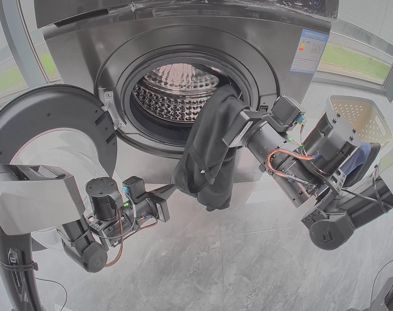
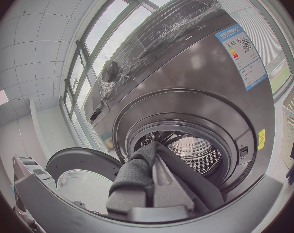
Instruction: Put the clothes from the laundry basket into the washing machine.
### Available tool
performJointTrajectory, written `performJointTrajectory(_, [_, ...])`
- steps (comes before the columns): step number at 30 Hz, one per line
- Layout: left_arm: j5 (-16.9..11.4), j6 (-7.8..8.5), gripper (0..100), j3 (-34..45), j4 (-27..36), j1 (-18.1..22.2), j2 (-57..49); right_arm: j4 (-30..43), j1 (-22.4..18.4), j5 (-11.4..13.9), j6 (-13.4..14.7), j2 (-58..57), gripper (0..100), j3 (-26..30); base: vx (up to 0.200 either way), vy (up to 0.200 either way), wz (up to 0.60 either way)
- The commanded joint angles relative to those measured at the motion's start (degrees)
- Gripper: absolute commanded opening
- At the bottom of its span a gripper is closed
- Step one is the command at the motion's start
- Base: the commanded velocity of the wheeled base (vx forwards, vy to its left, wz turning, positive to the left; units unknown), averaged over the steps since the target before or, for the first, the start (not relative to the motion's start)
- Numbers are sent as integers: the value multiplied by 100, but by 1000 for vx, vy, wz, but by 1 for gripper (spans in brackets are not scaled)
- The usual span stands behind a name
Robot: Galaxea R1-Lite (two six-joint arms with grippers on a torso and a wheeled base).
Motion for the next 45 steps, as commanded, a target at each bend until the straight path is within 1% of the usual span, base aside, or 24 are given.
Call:
performJointTrajectory(1, [-103, 17, 0, 46, -32, 20, 392, 33, 133, 7, -11, -23, 0, -35, 0, 0, 0])
performJointTrajectory(3, [-138, 25, 0, -33, -41, 90, 603, 51, 177, 16, -11, -32, 0, -70, 0, 0, 0])
performJointTrajectory(4, [-173, 25, 100, -86, -41, 108, 700, 60, 185, 16, -11, -32, 0, -105, 0, 0, 0])
performJointTrajectory(9, [-173, 34, 100, -323, -58, 116, 963, 95, 185, 25, -11, -32, 0, -220, 0, 0, 0])
performJointTrajectory(15, [-120, 52, 100, -613, -41, 125, 1034, 209, 194, 25, -11, -32, 0, -299, 0, 0, 0])
performJointTrajectory(16, [-112, 122, 100, -719, -32, 143, 1034, 218, 203, 25, -11, -40, 0, -308, 0, 0, 0])
performJointTrajectory(18, [-103, 175, 100, -860, -23, 187, 1042, 200, 238, 25, -11, -40, 0, -308, 0, 0, 0])
performJointTrajectory(22, [-15, 175, 100, -991, -23, 204, 1069, 191, 247, 25, -11, -32, 0, -299, 0, 0, 0])
performJointTrajectory(24, [91, 175, 100, -1167, -32, 222, 1069, 191, 247, 25, -11, -32, 0, -299, 0, 0, 0])
performJointTrajectory(27, [91, 184, 100, -1150, -32, 231, 998, 200, 203, 25, -11, -40, 0, -272, 0, 0, 0])
performJointTrajectory(29, [126, 245, 100, -1106, -32, 231, 928, 209, 177, 25, -11, -58, 0, -246, 0, 0, 0])
performJointTrajectory(32, [240, 439, 100, -1088, -32, 222, 902, 218, 133, 25, -20, -111, 0, -202, 0, 0, 0])
performJointTrajectory(38, [249, 509, 100, -1132, -23, 169, 972, 315, 142, 25, -20, -199, 0, -202, 0, 0, 0])
performJointTrajectory(45, [258, 975, 100, -1457, -23, 204, 1271, 394, 168, 51, -20, -243, 0, -228, 0, 0, 0])
